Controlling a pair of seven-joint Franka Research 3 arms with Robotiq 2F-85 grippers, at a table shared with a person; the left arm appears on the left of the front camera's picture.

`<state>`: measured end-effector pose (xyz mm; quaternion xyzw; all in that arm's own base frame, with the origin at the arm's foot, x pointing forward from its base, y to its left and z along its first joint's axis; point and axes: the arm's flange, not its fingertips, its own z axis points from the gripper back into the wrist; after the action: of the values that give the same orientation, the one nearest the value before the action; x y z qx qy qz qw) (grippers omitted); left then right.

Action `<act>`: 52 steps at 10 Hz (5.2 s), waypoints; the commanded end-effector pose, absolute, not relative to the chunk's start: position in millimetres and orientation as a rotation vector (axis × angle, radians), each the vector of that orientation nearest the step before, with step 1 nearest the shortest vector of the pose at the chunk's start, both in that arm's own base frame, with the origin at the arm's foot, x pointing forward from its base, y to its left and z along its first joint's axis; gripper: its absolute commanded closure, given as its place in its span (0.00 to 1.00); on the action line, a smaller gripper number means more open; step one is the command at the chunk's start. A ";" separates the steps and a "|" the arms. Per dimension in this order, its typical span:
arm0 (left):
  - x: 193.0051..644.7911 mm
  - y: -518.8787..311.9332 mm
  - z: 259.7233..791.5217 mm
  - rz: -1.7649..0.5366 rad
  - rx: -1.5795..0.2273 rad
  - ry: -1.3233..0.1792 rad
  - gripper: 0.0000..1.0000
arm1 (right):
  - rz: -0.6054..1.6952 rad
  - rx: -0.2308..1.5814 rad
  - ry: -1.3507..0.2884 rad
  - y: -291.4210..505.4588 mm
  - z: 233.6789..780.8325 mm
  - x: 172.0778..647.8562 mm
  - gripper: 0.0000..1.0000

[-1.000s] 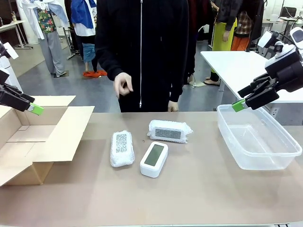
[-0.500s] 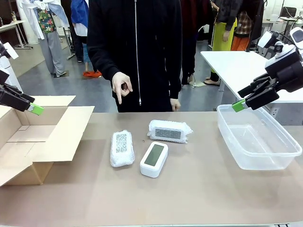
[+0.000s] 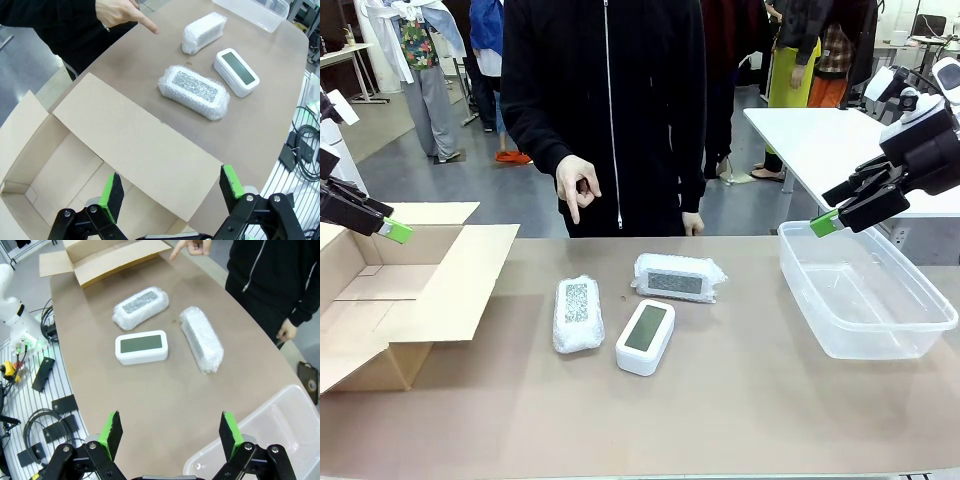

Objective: Separate and place wrapped and unwrapped clocks.
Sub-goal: Pick up the Digital clock indicated by the person.

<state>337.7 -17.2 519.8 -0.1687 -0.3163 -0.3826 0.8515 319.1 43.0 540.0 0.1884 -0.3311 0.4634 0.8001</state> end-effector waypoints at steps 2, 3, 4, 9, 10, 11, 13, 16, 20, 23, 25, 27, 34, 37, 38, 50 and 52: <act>338.7 -16.2 518.3 -0.817 -0.369 -0.667 0.00 | 1.007 0.424 -0.715 43.2 537.5 322.0 0.00; 338.7 -16.2 518.3 -0.817 -0.369 -0.667 0.00 | 1.007 0.424 -0.715 43.2 537.5 322.0 0.00; 338.7 -16.2 518.3 -0.817 -0.369 -0.667 0.00 | 1.007 0.424 -0.715 43.2 537.5 322.0 0.00; 343.6 -112.7 551.8 -0.773 -0.184 -0.494 0.00 | 1.007 0.424 -0.715 43.2 537.5 322.0 0.00; 340.6 -143.2 554.8 -0.697 -0.178 -0.416 0.00 | 1.007 0.424 -0.715 43.2 537.5 322.0 0.00; 338.9 -172.9 551.4 -0.614 -0.186 -0.324 0.00 | 1.007 0.424 -0.715 43.2 537.5 322.0 0.00; 347.4 -210.6 525.9 -0.430 -0.166 -0.234 0.00 | 1.007 0.424 -0.715 43.2 537.5 322.0 0.00; 333.9 -206.5 524.4 -0.511 -0.153 -0.286 0.00 | 1.007 0.424 -0.715 43.2 537.5 322.0 0.00; 354.7 -251.3 520.1 -0.400 -0.169 -0.233 0.00 | 1.007 0.424 -0.715 43.2 537.5 322.0 0.00; 391.3 -310.4 503.5 -0.210 -0.195 -0.076 0.00 | 1.007 0.424 -0.715 43.2 537.5 322.0 0.00; 414.4 -323.6 471.6 -0.020 -0.225 -0.034 0.00 | 1.007 0.424 -0.715 43.2 537.5 322.0 0.00; 428.4 -324.3 434.6 0.073 -0.162 -0.016 0.00 | 1.007 0.424 -0.715 43.2 537.5 322.0 0.00; 435.2 -310.8 371.9 0.193 -0.076 -0.091 0.00 | 1.007 0.424 -0.715 43.2 537.5 322.0 0.00; 450.9 -317.3 356.2 0.187 -0.064 -0.131 0.00 | 1.007 0.424 -0.715 43.2 537.5 322.0 0.00; 453.5 -317.1 353.0 0.192 -0.061 -0.122 0.00 | 1.007 0.424 -0.715 43.2 537.5 322.0 0.00; 472.2 -325.4 322.5 0.185 -0.053 -0.130 0.00 | 1.007 0.424 -0.715 43.2 537.5 322.0 0.00; 472.4 -322.4 326.3 0.216 -0.042 -0.131 0.20 | 1.007 0.424 -0.715 43.2 537.5 322.0 0.00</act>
<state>471.3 -317.5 323.9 -0.0269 -0.0558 0.0827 0.9946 318.9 43.1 539.8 0.1849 -0.3288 0.4637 0.8016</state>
